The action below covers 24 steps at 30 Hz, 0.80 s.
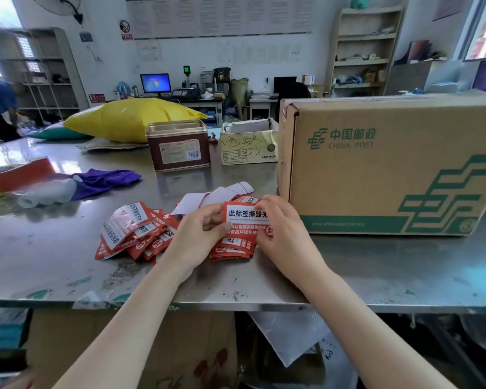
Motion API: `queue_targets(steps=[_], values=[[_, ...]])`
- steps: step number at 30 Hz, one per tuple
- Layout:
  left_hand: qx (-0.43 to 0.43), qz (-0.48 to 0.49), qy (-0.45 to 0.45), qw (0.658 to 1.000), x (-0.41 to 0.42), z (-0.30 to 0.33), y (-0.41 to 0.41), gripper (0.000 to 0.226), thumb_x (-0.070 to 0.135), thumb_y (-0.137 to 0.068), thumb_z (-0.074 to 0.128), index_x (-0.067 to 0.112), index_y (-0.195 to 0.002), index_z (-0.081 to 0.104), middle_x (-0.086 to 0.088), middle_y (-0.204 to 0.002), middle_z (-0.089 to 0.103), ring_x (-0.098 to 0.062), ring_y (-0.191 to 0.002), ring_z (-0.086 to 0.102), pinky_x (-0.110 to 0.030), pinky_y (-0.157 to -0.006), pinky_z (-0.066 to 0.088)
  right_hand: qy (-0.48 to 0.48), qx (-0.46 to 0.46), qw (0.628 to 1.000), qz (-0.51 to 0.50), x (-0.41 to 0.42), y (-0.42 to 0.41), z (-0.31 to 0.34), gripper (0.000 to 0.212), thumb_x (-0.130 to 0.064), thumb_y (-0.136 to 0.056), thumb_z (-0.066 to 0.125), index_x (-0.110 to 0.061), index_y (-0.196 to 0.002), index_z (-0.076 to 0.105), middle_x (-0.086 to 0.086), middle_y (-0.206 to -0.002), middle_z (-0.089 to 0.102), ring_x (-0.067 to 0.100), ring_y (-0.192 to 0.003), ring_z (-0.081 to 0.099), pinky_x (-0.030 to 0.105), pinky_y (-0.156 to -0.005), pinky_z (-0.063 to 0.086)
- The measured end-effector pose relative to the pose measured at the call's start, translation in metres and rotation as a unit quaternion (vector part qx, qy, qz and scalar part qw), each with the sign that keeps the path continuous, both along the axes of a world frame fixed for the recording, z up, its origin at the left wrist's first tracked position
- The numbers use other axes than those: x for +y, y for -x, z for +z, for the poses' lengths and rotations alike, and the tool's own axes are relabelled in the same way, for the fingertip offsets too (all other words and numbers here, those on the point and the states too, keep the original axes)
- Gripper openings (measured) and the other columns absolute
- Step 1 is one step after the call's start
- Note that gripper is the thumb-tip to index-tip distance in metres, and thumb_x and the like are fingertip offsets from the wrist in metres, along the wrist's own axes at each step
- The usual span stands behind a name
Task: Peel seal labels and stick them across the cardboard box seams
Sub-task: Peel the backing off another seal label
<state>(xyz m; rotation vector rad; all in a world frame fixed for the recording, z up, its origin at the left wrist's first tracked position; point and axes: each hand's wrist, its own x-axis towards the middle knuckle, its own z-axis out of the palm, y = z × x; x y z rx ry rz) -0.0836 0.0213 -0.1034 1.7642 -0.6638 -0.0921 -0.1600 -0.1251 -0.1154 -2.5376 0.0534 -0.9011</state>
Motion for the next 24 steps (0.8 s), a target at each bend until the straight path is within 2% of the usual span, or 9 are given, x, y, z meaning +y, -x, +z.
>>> queue_targets(steps=[3, 6, 8, 10, 13, 15, 19, 21, 24], values=[[0.012, -0.01, 0.015, 1.0, 0.0006, 0.0009, 0.0009, 0.025, 0.009, -0.09, 0.06, 0.033, -0.094, 0.061, 0.007, -0.093, 0.07, -0.009, -0.087, 0.068, -0.019, -0.072, 0.054, -0.028, -0.029, 0.999, -0.011, -0.0025, -0.0002, 0.0001, 0.026, 0.0, -0.085, 0.052, -0.003, -0.11, 0.057, 0.007, -0.13, 0.051, 0.019, -0.123, 0.042, 0.01, -0.097, 0.022], [0.037, -0.017, 0.034, 0.999, 0.0012, 0.0032, 0.0034, 0.015, 0.02, -0.094, 0.053, 0.028, -0.089, 0.066, 0.011, -0.086, 0.072, 0.002, -0.075, 0.067, -0.008, -0.058, 0.048, -0.041, -0.065, 0.997, -0.024, -0.0047, -0.0011, -0.0003, 0.022, 0.005, -0.083, 0.053, -0.002, -0.101, 0.063, 0.009, -0.121, 0.058, 0.02, -0.117, 0.049, 0.005, -0.094, 0.023], [0.044, -0.018, 0.033, 0.998, 0.0006, 0.0039, 0.0055, 0.02, 0.025, -0.095, 0.05, 0.026, -0.085, 0.067, 0.015, -0.078, 0.071, 0.005, -0.07, 0.066, -0.006, -0.054, 0.046, -0.043, -0.067, 0.996, -0.029, -0.0043, -0.0004, 0.0001, 0.02, 0.004, -0.083, 0.053, -0.002, -0.099, 0.064, 0.008, -0.121, 0.059, 0.019, -0.116, 0.05, 0.005, -0.093, 0.024], [0.054, -0.012, 0.048, 0.997, 0.0004, 0.0044, 0.0062, 0.02, 0.025, -0.095, 0.051, 0.026, -0.085, 0.069, 0.013, -0.08, 0.073, 0.002, -0.073, 0.068, -0.009, -0.056, 0.049, -0.048, -0.067, 0.996, -0.023, -0.0033, 0.0004, 0.0006, 0.019, 0.001, -0.085, 0.055, -0.003, -0.102, 0.062, 0.007, -0.124, 0.057, 0.017, -0.117, 0.049, 0.004, -0.093, 0.023], [0.089, 0.004, 0.094, 0.992, 0.0034, 0.0051, 0.0044, 0.016, 0.022, -0.093, 0.054, 0.022, -0.094, 0.07, 0.003, -0.092, 0.074, -0.009, -0.082, 0.071, -0.021, -0.065, 0.056, -0.07, -0.074, 0.995, -0.016, -0.0018, 0.002, 0.0025, 0.024, -0.009, -0.088, 0.057, -0.007, -0.112, 0.056, 0.004, -0.128, 0.052, 0.004, -0.111, 0.042, -0.006, -0.088, 0.02], [0.095, 0.012, 0.098, 0.991, 0.005, 0.0053, 0.0024, 0.017, 0.023, -0.092, 0.056, 0.019, -0.098, 0.07, 0.001, -0.095, 0.074, -0.01, -0.08, 0.07, -0.026, -0.071, 0.054, -0.1, -0.067, 0.993, -0.016, -0.0021, 0.003, 0.0037, 0.031, -0.019, -0.09, 0.057, -0.013, -0.119, 0.051, -0.001, -0.125, 0.049, -0.001, -0.105, 0.041, -0.008, -0.081, 0.025], [0.102, 0.018, 0.097, 0.99, 0.0042, 0.0051, 0.0011, 0.018, 0.021, -0.089, 0.058, 0.013, -0.098, 0.071, -0.001, -0.094, 0.073, -0.001, -0.065, 0.066, -0.014, -0.057, 0.047, -0.156, -0.076, 0.984, -0.024, -0.0012, 0.0056, 0.0067, 0.035, -0.024, -0.088, 0.06, -0.018, -0.12, 0.049, -0.006, -0.11, 0.047, -0.001, -0.088, 0.047, -0.002, -0.071, 0.037], [0.104, 0.025, 0.097, 0.989, 0.004, 0.0048, 0.0007, 0.017, 0.02, -0.089, 0.059, 0.012, -0.097, 0.071, -0.001, -0.094, 0.073, -0.001, -0.066, 0.067, -0.01, -0.054, 0.047, -0.162, -0.085, 0.983, -0.03, -0.0013, 0.0059, 0.0076, 0.033, -0.024, -0.087, 0.061, -0.019, -0.118, 0.05, -0.006, -0.103, 0.048, -0.004, -0.082, 0.048, -0.002, -0.069, 0.038], [0.091, 0.032, 0.094, 0.991, 0.0043, 0.0048, -0.0006, 0.018, 0.019, -0.088, 0.06, 0.007, -0.096, 0.071, -0.002, -0.09, 0.072, 0.003, -0.057, 0.062, -0.009, -0.052, 0.045, -0.151, -0.096, 0.983, -0.03, -0.0013, 0.0056, 0.0075, 0.024, -0.02, -0.087, 0.061, -0.017, -0.11, 0.054, -0.006, -0.089, 0.051, -0.003, -0.077, 0.048, -0.001, -0.067, 0.036]])
